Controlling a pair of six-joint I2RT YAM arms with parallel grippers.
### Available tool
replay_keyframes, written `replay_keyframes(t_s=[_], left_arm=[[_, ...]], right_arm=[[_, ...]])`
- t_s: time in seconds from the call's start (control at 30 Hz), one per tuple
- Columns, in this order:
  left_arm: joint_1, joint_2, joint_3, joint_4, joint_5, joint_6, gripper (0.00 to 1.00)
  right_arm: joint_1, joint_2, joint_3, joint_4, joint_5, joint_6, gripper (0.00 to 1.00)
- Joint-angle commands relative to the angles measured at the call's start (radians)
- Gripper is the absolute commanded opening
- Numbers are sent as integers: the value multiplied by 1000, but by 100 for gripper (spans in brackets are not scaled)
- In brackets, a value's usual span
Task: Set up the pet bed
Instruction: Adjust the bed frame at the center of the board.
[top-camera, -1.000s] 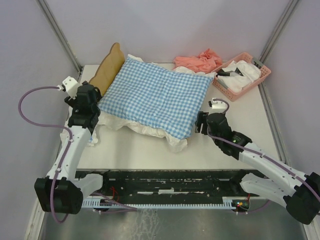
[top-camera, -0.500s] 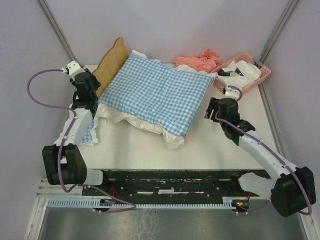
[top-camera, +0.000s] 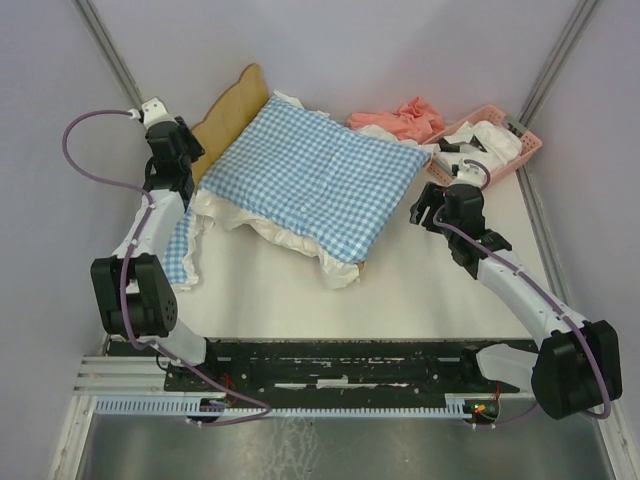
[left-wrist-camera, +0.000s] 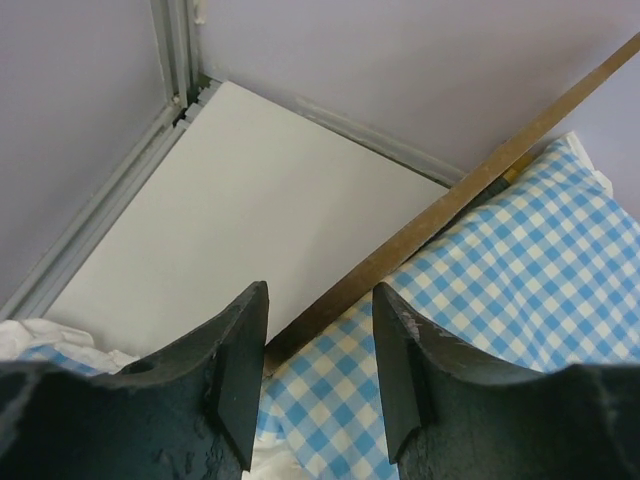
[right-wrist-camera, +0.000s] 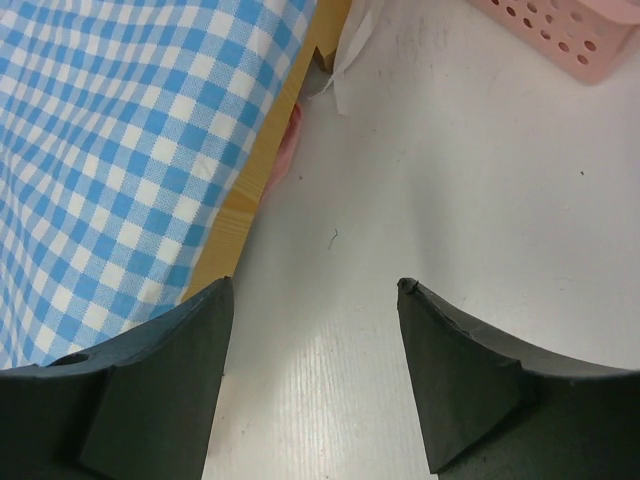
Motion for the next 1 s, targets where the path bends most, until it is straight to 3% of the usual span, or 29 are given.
replay_keyframes(t_s=[0.0,0.27,0.43,0.5,0.63,0.77,0.97], left_arm=[[-56,-94,104,-64,78,-147,53],[-411,-276,-21,-189,-101,-4,61],[-588,-380,-120,-231,-213,-15,61],[-602,-401,-137,-273,-205,-41,60],[-609,-438,-191,-300,-198,-45,60],[-588,-472,-247,-317,-269,-75,62],[-312,-461,-248,-367,-81,-149,61]], right_arm=[[-5,-6,-14,40,19,47,75],[-29,-15,-11,14,78,44,77],[-145,87,5,84,-119,97,71],[-152,131,-17,124,-174,128,66],[-152,223,-110,291,-269,200,48],[-148,357,-169,475,-373,250,41],[-75,505,-177,653,-417,285,41]])
